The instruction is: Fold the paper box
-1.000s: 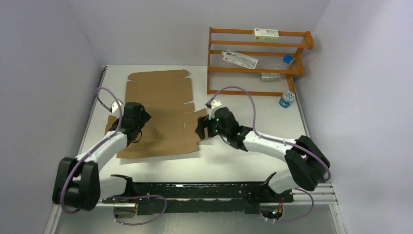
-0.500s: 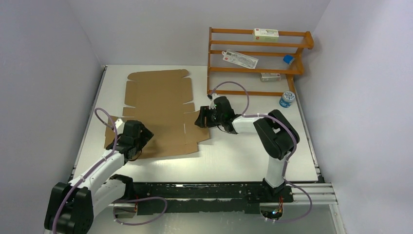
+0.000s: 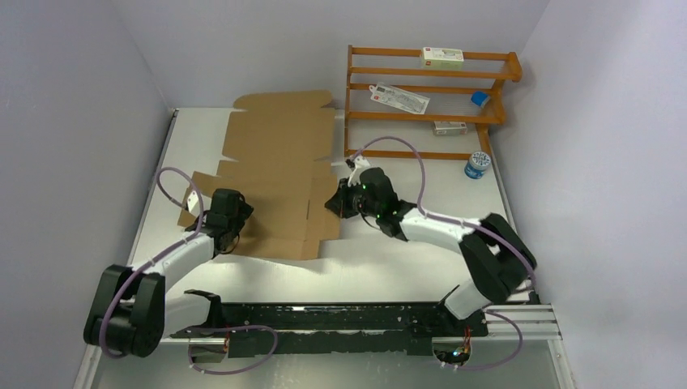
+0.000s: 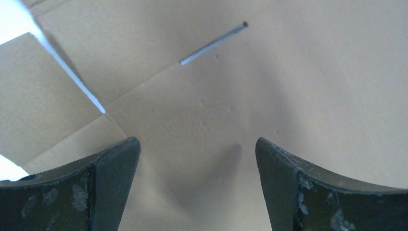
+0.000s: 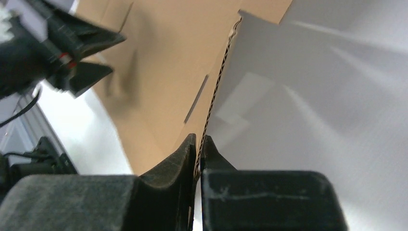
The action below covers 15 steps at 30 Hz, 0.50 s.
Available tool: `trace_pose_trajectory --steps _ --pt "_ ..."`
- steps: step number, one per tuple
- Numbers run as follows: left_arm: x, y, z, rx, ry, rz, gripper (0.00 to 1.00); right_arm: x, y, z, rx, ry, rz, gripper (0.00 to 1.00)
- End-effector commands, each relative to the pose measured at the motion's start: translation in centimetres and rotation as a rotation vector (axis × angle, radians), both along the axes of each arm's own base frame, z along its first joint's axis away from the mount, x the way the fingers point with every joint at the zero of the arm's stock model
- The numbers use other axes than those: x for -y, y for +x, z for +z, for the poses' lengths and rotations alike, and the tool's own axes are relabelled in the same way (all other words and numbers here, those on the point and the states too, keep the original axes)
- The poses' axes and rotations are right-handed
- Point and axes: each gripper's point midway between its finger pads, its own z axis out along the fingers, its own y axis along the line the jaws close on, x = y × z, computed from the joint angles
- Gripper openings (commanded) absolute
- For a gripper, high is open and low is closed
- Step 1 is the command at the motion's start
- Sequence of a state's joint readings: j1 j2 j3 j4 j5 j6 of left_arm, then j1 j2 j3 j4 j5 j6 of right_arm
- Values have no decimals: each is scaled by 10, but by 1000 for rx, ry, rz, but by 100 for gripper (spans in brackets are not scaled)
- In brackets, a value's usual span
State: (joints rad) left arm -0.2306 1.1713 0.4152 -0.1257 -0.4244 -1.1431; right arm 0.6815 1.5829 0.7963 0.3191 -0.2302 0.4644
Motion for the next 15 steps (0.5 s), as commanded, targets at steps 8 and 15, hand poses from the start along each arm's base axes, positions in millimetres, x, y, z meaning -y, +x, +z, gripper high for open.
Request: trace_pose_trajectory --steps 8,15 --pt "-5 44 -4 1 56 14 97 -15 -147 -7 14 -41 162 13" --pt "3 84 -7 13 96 -97 97 -13 -180 12 61 -45 215 35"
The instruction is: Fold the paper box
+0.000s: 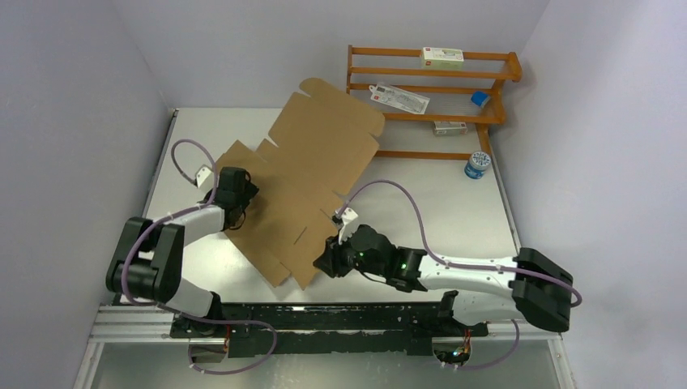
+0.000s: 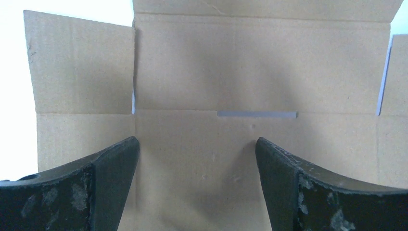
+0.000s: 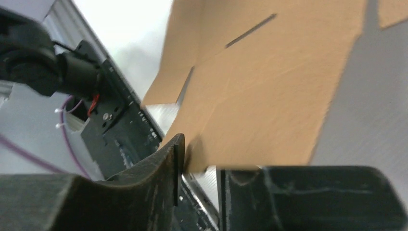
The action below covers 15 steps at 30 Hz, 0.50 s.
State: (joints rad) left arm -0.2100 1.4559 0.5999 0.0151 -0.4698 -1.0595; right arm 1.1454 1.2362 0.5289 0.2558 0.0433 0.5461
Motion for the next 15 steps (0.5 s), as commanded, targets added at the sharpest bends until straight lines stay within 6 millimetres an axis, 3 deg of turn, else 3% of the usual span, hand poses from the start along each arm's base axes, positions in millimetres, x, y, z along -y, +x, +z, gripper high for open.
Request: trace_pose_trajectory --steps 1,4,7,11,15 --pt "8 29 -7 -1 24 -123 97 14 -16 10 19 -35 12 37" --pt "11 41 6 20 51 -182 97 40 -5 16 52 -98 -82 48" --pt "10 40 26 60 64 -190 97 72 14 33 138 -181 -199 61" --pt "7 21 52 67 79 -169 97 102 58 65 268 -240 -336 67" --pt "20 -3 71 91 72 -216 96 115 115 78 284 -219 -401 69"
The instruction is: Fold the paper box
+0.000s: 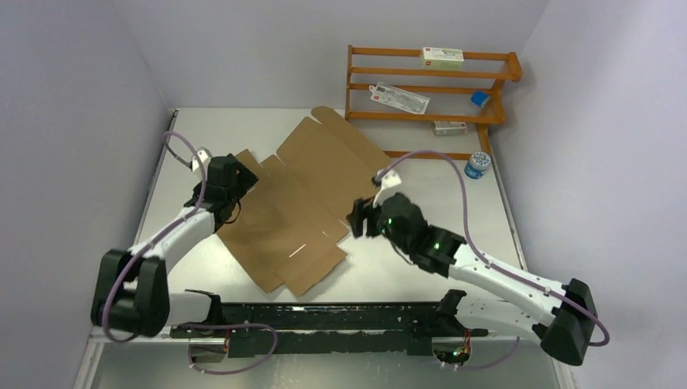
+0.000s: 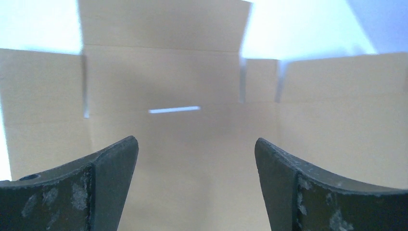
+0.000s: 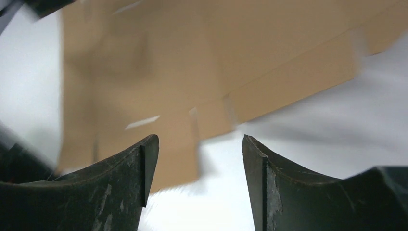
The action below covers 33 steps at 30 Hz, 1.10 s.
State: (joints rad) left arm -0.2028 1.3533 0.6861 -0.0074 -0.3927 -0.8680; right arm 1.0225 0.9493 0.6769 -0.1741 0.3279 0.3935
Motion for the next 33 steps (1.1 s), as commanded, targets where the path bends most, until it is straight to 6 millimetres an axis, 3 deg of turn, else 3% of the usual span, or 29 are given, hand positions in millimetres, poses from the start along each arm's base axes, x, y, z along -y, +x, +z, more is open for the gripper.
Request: trace_pose_trajectory --steps 1,4,9,11,15,22,27,29,33 --pt "14 -32 15 -7 11 -69 96 32 65 8 75 -73 -122 70" --pt "31 -51 15 3 -42 -135 95 43 105 13 102 -69 -187 78" --pt "44 -86 -22 -89 -108 -192 96 58 174 7 74 -1 -207 80" --pt "42 -96 -36 -128 -110 -188 96 63 195 0 55 24 -215 82" --pt "36 -109 -54 -176 -97 -167 97 78 221 -36 -28 83 -247 83" --pt "29 -112 -69 -214 -73 -138 97 95 244 -74 -104 180 -294 83" --pt "18 -117 -77 -245 -37 -94 97 97 245 -100 -160 192 -302 79" --pt "14 -119 -80 -247 -35 -68 97 93 242 -106 -186 205 -280 74" --pt "2 -116 -80 -253 -49 16 97 86 229 -103 -209 244 -241 48"
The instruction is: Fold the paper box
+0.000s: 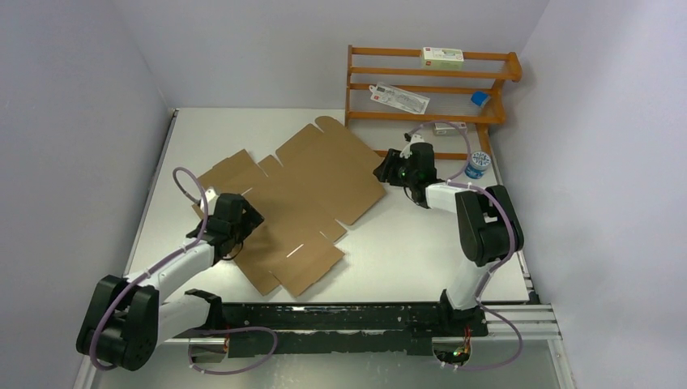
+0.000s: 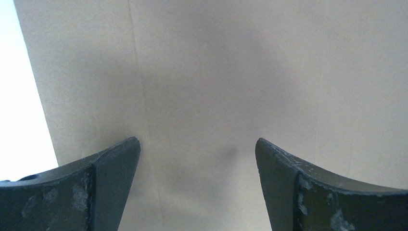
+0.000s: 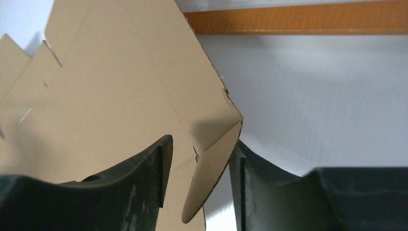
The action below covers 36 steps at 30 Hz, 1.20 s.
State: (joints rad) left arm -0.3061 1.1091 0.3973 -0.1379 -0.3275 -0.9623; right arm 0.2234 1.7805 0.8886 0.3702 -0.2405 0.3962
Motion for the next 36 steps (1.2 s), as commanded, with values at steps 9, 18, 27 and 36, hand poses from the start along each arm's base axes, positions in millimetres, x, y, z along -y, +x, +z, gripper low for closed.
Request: trace_pose_trajectory --steps 9,18,27,36 --pt "-53 14 -15 -102 30 284 97 -21 -86 30 -27 129 137 2" --pt "-59 45 -22 -122 78 281 97 -43 -190 49 -24 92 190 5" --pt "-7 109 -37 -127 91 2 97 -40 -263 40 -126 85 242 28" --pt "28 159 43 88 207 -184 97 -25 -246 95 -27 -63 222 57"
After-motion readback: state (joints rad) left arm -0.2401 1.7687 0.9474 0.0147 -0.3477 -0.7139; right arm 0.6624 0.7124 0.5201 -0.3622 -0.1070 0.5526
